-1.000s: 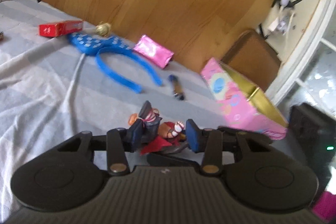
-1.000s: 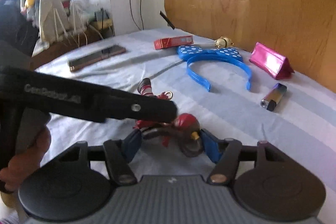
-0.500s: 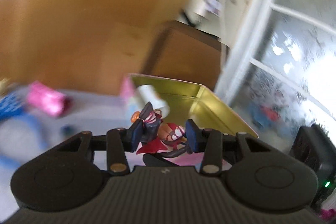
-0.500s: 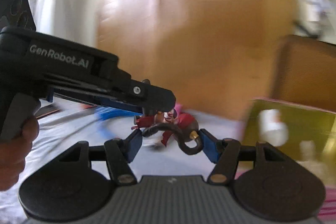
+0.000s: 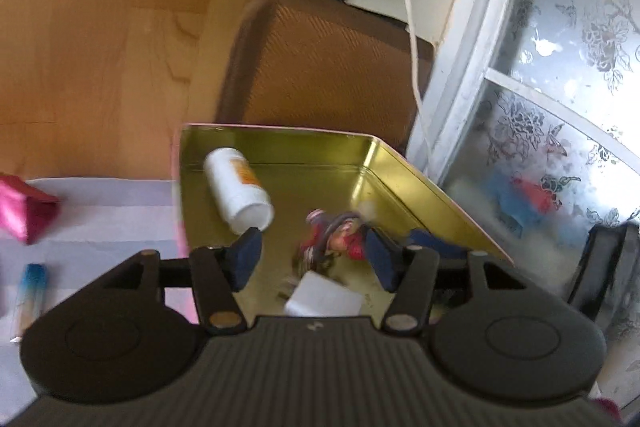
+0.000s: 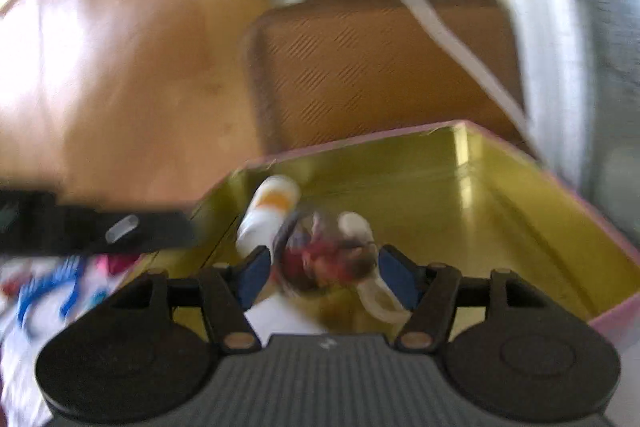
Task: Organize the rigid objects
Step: 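Grasp the blue polka-dot bow headband by its band with the right gripper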
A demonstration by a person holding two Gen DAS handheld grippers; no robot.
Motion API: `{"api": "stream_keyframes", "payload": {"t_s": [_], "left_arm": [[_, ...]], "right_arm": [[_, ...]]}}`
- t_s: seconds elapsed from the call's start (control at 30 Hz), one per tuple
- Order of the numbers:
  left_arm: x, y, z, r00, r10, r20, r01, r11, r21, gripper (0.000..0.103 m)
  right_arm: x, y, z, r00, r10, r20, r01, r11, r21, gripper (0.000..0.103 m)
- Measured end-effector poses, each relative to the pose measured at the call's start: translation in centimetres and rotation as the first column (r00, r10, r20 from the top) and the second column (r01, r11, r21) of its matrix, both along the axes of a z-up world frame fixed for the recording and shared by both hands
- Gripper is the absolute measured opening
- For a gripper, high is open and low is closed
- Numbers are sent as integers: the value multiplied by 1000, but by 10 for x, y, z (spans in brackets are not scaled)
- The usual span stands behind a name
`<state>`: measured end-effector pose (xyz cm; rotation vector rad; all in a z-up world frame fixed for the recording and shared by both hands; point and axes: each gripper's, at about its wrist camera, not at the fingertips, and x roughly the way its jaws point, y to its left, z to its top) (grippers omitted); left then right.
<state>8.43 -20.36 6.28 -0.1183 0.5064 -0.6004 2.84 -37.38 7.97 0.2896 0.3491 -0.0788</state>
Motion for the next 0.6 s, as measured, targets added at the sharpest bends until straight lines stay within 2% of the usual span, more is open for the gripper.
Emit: {"api": "stream_keyframes", "payload": {"t_s": [0.1,0.17,0.27,0.33,0.43,0.47,0.53,0.57,0.6], "left_arm": [[-21,30,-1,999,31,17,-31,999,7,60],[-38,57,-4,998,63,30,-64,998,29,60],[-55,108,-14,990,142,8,-142,989,43,61],[-67,150,-22,975,222,-12,-221,974,51,61],[-80,217,-38,925,374,-64,-371,927,49,61],[-83,237,-42,901,428,-73,-424,903,63,61],[-87,271,-51,838,543,-53,-534,837,120,61],[-90,286,-55,807,588,-47,-579,804,136,61],[-92,300,-60,787,615,-55,-605,785,130,61]], "right_arm": [[-8,-5,3,998,-29,58,28,999,27,64],[-22,-3,7,993,-36,112,35,999,11,64],[-32,5,12,982,-34,184,39,999,-24,64],[-35,18,19,978,-12,208,21,999,-39,64],[-37,45,29,974,75,214,-67,997,-46,64],[-39,61,33,969,125,213,-114,992,-63,64],[-39,97,38,949,245,198,-233,969,-81,64],[-36,116,40,933,311,179,-300,950,-83,63],[-30,139,39,909,392,142,-383,920,-88,62]]}}
